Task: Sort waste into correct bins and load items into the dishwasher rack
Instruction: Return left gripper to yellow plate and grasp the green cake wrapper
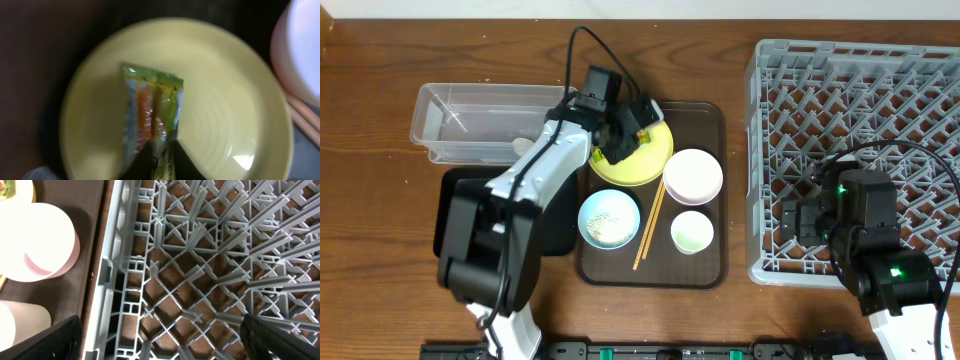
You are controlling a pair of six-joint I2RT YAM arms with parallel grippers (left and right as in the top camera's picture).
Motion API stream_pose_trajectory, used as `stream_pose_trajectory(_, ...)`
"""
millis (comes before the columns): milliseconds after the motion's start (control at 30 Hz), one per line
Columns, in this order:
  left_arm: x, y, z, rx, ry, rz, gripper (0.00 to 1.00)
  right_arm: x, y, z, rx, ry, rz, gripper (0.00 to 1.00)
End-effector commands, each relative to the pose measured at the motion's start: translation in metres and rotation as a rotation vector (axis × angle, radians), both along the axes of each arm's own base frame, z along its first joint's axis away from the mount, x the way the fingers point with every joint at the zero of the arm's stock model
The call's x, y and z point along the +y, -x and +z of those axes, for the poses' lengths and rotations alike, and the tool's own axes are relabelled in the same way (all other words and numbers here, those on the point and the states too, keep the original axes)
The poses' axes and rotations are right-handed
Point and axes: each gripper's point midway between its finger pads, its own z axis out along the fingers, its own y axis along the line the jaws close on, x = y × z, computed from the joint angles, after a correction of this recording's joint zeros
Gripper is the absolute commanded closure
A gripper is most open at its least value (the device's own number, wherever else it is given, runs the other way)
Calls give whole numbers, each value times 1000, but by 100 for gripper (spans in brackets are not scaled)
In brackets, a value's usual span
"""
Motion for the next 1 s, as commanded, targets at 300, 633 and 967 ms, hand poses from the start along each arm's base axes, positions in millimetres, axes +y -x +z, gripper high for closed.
stream_pose_trajectory(300, 9, -4, -19, 34, -46, 73, 32, -3, -3, 10, -24, -6, -24, 1)
stream_pose_trajectory(633, 22, -14, -66, 62, -117, 110, 22, -3, -3, 10, -24, -6, -24, 1)
stream_pose_trajectory(967, 27, 1, -76, 130, -143, 107, 71, -3, -3, 10, -24, -6, -24, 1)
